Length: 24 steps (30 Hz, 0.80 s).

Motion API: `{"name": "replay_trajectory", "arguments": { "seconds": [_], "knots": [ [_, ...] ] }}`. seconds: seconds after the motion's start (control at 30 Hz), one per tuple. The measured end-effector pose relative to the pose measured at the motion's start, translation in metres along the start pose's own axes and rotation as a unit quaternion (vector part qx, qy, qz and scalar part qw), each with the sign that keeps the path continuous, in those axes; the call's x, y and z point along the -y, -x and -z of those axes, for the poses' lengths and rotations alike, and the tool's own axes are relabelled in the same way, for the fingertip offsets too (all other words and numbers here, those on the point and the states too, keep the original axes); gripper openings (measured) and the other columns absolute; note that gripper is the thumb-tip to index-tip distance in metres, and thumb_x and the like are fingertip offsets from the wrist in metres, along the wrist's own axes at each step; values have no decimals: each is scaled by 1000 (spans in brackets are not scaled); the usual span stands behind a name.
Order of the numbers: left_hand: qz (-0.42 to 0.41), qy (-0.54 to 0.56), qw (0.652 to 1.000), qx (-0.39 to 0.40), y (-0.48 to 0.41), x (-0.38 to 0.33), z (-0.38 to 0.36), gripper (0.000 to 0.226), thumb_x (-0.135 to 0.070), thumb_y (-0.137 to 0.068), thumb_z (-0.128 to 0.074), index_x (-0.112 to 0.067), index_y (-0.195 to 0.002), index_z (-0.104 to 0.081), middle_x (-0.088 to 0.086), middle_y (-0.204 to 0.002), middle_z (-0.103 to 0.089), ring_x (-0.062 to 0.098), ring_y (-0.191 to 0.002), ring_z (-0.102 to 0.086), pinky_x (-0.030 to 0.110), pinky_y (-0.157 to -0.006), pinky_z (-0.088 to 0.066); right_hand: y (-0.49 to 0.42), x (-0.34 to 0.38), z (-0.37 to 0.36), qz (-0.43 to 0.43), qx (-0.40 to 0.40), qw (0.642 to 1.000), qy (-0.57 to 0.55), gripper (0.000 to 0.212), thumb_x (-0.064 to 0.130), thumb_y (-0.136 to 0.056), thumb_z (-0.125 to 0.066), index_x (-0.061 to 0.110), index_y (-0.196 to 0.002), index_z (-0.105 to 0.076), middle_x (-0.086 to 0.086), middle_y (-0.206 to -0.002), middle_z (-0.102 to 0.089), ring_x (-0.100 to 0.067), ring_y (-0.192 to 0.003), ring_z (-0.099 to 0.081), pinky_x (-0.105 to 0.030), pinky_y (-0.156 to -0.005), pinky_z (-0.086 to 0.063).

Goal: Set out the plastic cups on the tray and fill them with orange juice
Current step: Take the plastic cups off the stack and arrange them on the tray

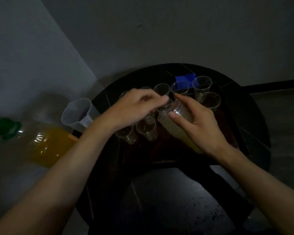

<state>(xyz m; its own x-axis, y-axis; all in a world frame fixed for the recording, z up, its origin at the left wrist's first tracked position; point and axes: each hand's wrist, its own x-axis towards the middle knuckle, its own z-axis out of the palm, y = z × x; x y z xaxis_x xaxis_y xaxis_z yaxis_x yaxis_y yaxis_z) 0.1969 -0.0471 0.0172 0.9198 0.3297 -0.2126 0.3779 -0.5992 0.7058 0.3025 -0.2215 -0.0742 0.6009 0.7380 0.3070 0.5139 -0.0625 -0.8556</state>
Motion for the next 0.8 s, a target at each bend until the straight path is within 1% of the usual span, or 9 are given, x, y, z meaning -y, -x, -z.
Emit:
{"name": "replay_trajectory", "arguments": {
  "seconds": [0.1,0.2,0.33,0.43,0.53,0.6,0.67,0.73,0.8],
  "knots": [
    [-7,-50,998,32,-7,-4,-15,38,-67,-84,-65,-34,-99,-76,-9,-96,-74,6,-94,-69,45,-91,-56,3,-2,0,-3,8,1000,-16,69,62,-86,-55,26,-144,-42,17,-127,-57,8,-111,-55,-8,-86,-46],
    [13,-55,998,26,-12,-8,-16,41,-69,-81,-65,-33,-95,-77,-7,-92,-74,7,-91,-69,46,-91,-57,3,-2,3,-11,5,1000,-19,64,65,-83,-54,26,-133,-49,15,-121,-60,6,-106,-58,-14,-82,-50],
    [27,-21,999,29,-17,-13,-12,25,-48,-90,-69,-25,-97,-76,-5,-92,-73,8,-87,-69,38,-86,-56,3,-1,6,-2,2,999,-36,58,66,-82,-56,30,-126,-48,18,-118,-60,5,-107,-58,-15,-84,-49],
    [14,-56,997,57,-17,-16,-12,29,-47,-92,-67,-22,-104,-74,-3,-95,-73,9,-88,-70,36,-85,-57,2,-4,8,-1,1,1000,-25,64,72,-82,-54,30,-129,-48,16,-120,-60,2,-107,-59,-26,-86,-54],
    [55,20,996,65,-15,-19,-14,35,-35,-100,-55,-5,-109,-72,0,-84,-69,7,-74,-65,27,-73,-53,3,-6,9,-7,10,1000,-16,69,76,-79,-53,30,-131,-47,15,-123,-59,1,-108,-58,-31,-87,-55],
    [42,9,997,62,-17,-17,-15,41,-53,-94,-59,-16,-102,-75,-5,-85,-72,6,-78,-68,27,-74,-54,3,-7,9,-5,9,1000,-12,68,74,-79,-54,30,-131,-47,14,-123,-59,1,-109,-59,-32,-88,-55],
    [24,-62,996,58,-19,-14,-16,43,-68,-79,-69,-29,-98,-75,-7,-93,-75,7,-88,-71,40,-85,-59,3,-7,8,-4,12,1000,4,65,69,-81,-58,29,-131,-46,14,-123,-59,1,-109,-59,-34,-87,-56],
    [24,-82,995,43,-19,-15,-18,43,-68,-77,-71,-30,-97,-75,-7,-92,-75,8,-89,-72,47,-89,-59,2,-7,9,-7,12,1000,3,61,64,-83,-60,30,-132,-46,15,-122,-59,1,-108,-59,-35,-87,-56],
    [19,-83,996,23,-19,-17,-19,43,-68,-79,-69,-30,-98,-75,-7,-90,-75,6,-86,-71,44,-84,-59,2,-6,10,-4,7,1000,-5,59,66,-82,-59,33,-130,-46,17,-122,-58,2,-108,-59,-34,-87,-56]
  ]
}}
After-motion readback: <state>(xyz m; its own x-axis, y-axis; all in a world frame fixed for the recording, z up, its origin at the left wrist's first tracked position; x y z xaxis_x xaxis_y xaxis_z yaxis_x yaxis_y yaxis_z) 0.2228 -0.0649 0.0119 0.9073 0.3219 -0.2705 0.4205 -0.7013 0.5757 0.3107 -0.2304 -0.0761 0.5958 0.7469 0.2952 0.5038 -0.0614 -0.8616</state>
